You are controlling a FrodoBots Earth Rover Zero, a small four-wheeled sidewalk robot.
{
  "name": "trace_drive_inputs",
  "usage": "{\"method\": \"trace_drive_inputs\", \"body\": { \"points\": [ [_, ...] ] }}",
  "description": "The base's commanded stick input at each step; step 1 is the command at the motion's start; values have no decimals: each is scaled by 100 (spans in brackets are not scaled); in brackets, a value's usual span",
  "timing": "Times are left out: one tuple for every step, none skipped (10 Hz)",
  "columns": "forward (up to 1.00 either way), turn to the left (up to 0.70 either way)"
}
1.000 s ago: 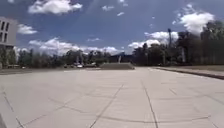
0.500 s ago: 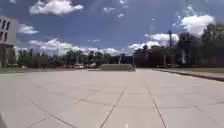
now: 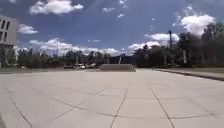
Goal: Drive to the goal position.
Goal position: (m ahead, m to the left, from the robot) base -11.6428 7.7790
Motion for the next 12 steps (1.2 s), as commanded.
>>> {"method": "trace_drive_inputs", "body": {
  "points": [
    [70,0],
    [70,0],
    [70,0],
    [70,0],
    [70,0],
    [70,0],
    [70,0],
    [70,0],
    [70,0],
    [70,0],
    [70,0],
    [70,0]
  ]
}}
